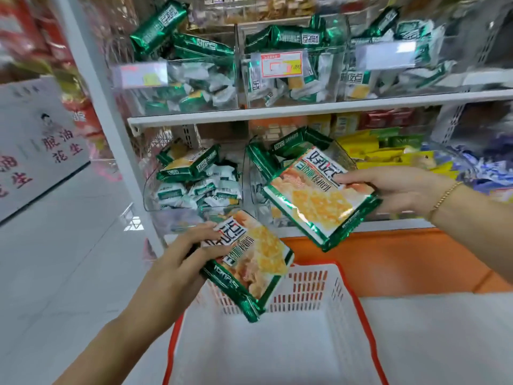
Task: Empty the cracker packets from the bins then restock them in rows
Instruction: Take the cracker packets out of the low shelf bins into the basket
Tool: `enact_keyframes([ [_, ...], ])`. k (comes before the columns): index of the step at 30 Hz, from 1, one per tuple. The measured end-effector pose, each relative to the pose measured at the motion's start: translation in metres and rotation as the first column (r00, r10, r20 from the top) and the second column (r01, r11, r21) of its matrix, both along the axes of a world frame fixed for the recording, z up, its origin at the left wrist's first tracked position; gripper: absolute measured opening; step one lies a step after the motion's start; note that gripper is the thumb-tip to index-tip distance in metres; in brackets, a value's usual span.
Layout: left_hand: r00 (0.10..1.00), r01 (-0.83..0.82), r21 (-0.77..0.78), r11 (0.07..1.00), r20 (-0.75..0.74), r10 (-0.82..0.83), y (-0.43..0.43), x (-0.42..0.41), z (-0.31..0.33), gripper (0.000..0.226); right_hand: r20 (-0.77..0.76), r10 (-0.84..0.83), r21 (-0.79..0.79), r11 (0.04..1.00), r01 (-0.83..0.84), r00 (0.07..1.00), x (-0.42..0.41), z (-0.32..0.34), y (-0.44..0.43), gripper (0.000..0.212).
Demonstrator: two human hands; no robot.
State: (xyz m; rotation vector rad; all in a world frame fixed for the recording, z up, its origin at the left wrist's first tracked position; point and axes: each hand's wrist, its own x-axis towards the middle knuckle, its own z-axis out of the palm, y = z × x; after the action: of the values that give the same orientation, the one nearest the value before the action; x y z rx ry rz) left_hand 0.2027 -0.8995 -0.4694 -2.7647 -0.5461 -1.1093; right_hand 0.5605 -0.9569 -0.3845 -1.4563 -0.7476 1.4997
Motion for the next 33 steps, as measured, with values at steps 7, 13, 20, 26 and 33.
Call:
enact_keyframes([
  [7,0.993,0.015,-0.039,0.999,-0.113,-0.02,-0.02,-0.003,-0.004,0.075,-0.113,0.294,0.001,0.955,-0.296,0.949,-0.015,-0.021,-0.028,0.064],
  [13,0.994,0.095,-0.131,0.987,-0.044,-0.101,-0.029,0.006,-0.011,0.077,0.061,0.488,-0.113,0.87,-0.48,0.871,-0.034,-0.009,-0.042,0.022],
  [20,0.974,0.218,-0.218,0.951,0.116,-0.196,-0.038,0.018,-0.016,0.085,0.151,0.447,-0.087,0.894,-0.439,0.882,-0.057,-0.005,-0.038,0.049],
  [26,0.943,0.209,-0.334,0.919,0.318,-0.099,-0.04,0.03,-0.022,0.094,-0.03,0.146,-0.119,0.982,-0.149,0.989,-0.067,-0.023,-0.028,0.064],
  [33,0.876,0.33,-0.609,0.721,0.483,0.006,-0.034,0.047,-0.027,0.052,-0.168,0.305,-0.177,0.926,-0.333,0.937,-0.053,-0.007,-0.048,0.032],
])
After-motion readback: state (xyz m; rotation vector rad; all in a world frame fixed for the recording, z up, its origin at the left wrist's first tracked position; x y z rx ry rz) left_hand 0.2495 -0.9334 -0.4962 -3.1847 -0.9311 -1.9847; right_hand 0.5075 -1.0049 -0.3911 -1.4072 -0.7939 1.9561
